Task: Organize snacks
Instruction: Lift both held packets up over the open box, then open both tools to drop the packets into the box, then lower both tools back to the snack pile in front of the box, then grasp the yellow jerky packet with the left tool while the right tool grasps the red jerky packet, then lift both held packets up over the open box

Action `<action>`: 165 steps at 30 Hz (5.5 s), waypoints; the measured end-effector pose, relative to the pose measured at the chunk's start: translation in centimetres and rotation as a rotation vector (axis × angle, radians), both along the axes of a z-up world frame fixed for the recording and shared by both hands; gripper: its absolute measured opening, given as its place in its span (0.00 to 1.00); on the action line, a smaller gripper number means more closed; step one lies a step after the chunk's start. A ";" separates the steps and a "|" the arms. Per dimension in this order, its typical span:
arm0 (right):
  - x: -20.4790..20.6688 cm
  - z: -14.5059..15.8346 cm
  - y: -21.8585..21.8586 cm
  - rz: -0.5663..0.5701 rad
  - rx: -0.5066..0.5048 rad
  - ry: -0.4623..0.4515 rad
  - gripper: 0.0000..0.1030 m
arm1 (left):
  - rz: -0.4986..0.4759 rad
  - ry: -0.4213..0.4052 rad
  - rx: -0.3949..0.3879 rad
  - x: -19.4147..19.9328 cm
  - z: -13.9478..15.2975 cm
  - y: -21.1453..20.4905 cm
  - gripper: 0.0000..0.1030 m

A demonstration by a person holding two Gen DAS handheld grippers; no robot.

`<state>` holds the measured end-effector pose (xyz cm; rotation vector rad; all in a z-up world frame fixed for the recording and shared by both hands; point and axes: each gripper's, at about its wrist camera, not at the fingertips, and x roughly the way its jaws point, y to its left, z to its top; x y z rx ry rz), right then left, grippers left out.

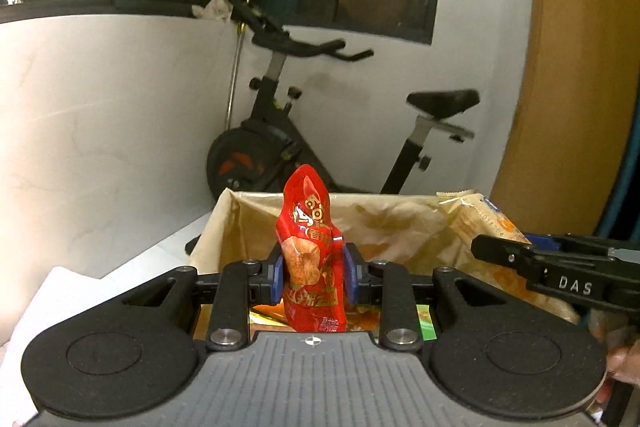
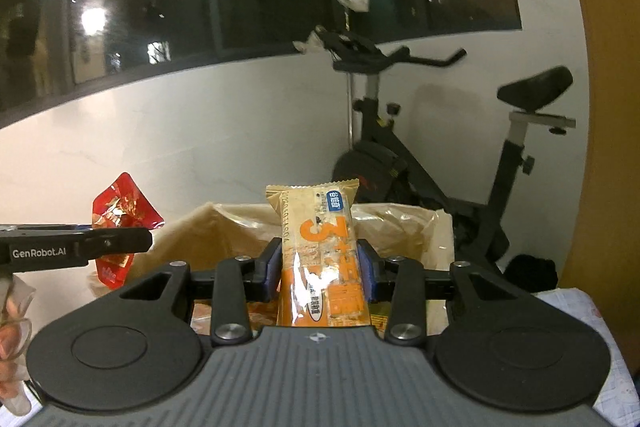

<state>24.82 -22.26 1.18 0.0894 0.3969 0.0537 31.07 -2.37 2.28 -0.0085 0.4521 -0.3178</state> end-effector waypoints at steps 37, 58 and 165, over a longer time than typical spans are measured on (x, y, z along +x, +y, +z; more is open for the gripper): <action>-6.7 -1.8 -0.3 0.003 -0.093 -0.013 0.50 | -0.016 -0.029 0.088 -7.7 -1.3 3.2 0.65; -13.9 -7.8 -4.5 -0.074 -0.072 0.081 0.50 | 0.012 0.167 0.043 -11.8 -9.0 4.1 0.65; -14.5 -18.2 -0.1 -0.034 -0.040 0.218 0.63 | -0.034 0.239 0.117 -15.5 -15.6 1.5 0.32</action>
